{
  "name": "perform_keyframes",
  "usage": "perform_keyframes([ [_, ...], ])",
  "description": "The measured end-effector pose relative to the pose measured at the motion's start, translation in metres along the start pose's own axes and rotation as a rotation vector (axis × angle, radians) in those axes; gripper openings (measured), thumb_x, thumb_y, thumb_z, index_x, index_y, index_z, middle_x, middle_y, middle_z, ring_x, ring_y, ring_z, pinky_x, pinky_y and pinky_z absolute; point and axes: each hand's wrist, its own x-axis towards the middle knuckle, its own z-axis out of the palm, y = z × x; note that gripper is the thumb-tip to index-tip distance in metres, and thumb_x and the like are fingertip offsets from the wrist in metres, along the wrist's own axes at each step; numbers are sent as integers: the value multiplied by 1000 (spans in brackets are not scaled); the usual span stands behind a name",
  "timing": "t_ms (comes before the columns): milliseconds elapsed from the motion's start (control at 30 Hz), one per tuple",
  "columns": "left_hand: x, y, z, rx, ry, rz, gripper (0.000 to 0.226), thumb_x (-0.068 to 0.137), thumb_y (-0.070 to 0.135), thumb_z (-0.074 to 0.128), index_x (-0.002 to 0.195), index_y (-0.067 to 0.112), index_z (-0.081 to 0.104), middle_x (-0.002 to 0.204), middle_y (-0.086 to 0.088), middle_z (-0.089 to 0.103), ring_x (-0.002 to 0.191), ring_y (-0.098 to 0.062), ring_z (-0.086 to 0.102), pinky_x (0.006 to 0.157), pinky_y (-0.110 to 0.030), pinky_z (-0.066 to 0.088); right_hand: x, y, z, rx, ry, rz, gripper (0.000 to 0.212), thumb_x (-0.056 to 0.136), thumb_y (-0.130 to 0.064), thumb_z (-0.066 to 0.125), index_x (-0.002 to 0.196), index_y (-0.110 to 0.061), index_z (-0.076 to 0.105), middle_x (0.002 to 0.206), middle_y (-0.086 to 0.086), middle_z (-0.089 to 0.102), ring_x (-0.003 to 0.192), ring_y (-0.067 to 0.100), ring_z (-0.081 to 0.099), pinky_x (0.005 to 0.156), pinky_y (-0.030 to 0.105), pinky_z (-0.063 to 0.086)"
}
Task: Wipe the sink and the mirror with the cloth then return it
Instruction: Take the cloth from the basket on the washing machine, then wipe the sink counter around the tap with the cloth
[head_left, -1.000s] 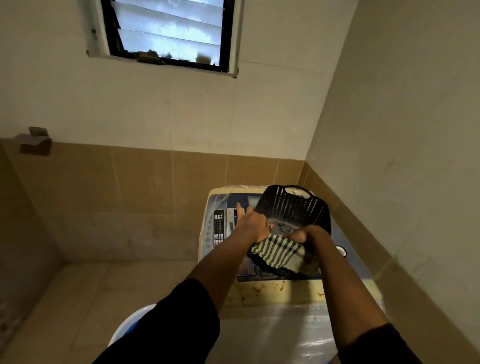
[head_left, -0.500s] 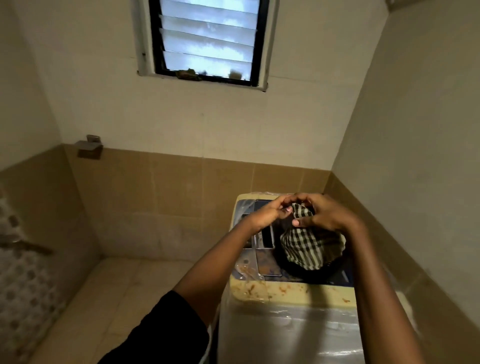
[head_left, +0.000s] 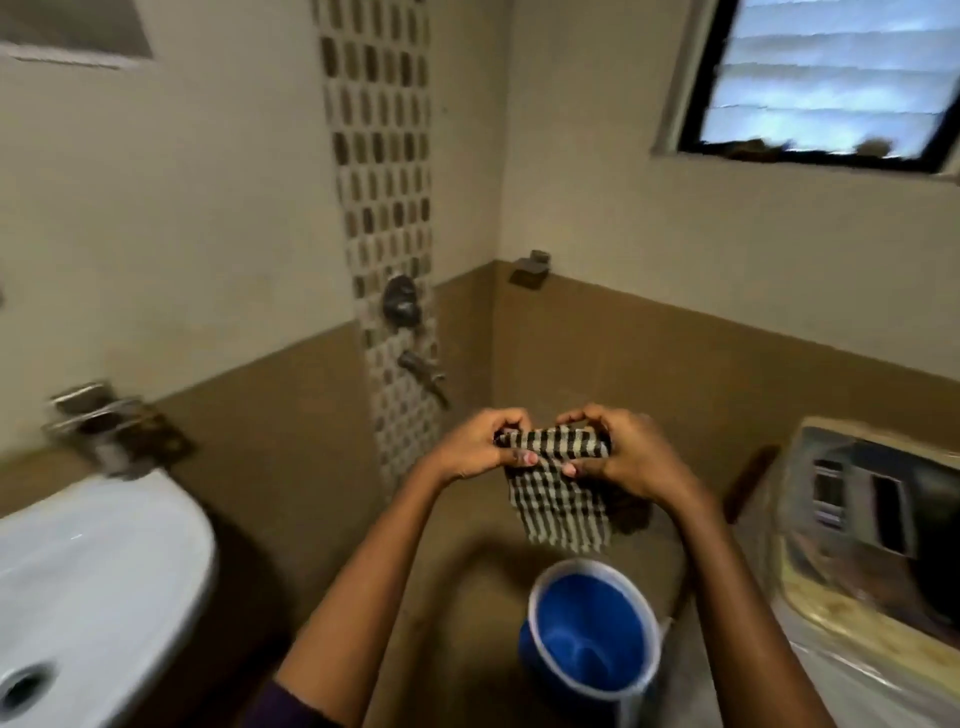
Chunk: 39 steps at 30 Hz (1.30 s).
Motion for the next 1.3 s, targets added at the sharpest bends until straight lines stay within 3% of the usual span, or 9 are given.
perform_keyframes([
  [167,-143,-58,-89,95,336,-194,28,77,6,67,73,27,49,69,9,49,61,6,44,58,-17,36,47,-102,139,-24,34,-181,33,74,-19,77,106,-13,68,96,2,59,87,15,54,66,17,29],
  [267,-221,-84,-123,178,475,-301,19,75,7,68,79,21,57,73,6,56,69,-4,51,65,-27,41,59,-151,211,0,-17,-262,28,77,-21,75,101,-10,69,89,-2,50,87,17,52,68,19,27],
  [467,-343,-126,-147,93,590,-461,15,74,9,70,83,18,63,76,12,60,72,3,54,66,-8,40,58,-208,297,102,-547,-360,20,72,-34,76,75,-24,60,68,-11,55,65,3,49,61,27,38],
  [600,-384,-161,-143,69,587,-565,14,74,13,70,83,21,64,77,16,58,72,7,51,62,-3,37,57,-223,337,74,-626,-326,21,70,-24,81,70,-23,60,61,-10,56,55,-4,48,53,17,36],
  [700,-388,-180,-140,44,624,-624,8,76,13,69,83,14,67,78,6,63,74,-1,53,61,-5,37,61,-228,360,36,-586,-312,18,71,-17,78,70,-22,61,64,-7,57,60,4,49,55,18,36],
  [833,-375,-209,-137,42,770,-758,17,74,15,54,83,15,68,90,-6,72,84,-18,63,75,-30,49,80,-220,396,-57,-305,-266,35,72,-20,73,52,-38,51,66,-9,51,69,11,51,60,26,37],
  [1100,-345,-248,-160,47,890,-933,38,63,-1,47,80,25,69,86,-3,72,81,-21,66,70,-36,56,108,-215,458,71,2,-184,16,83,-14,51,84,-10,66,74,9,68,69,31,66,57,26,40],
  [1200,-337,-261,-178,82,891,-969,38,65,-3,48,81,24,70,88,-2,72,82,-18,66,65,-27,51,111,-208,481,203,43,-190,28,88,-15,50,108,-4,66,101,13,72,98,27,66,81,29,51],
  [1300,-331,-274,-193,122,921,-989,36,68,-2,48,83,23,68,90,0,71,84,-18,65,63,-25,46,122,-199,506,188,51,-278,52,97,-34,30,125,2,55,131,13,54,123,35,51,113,24,26],
])
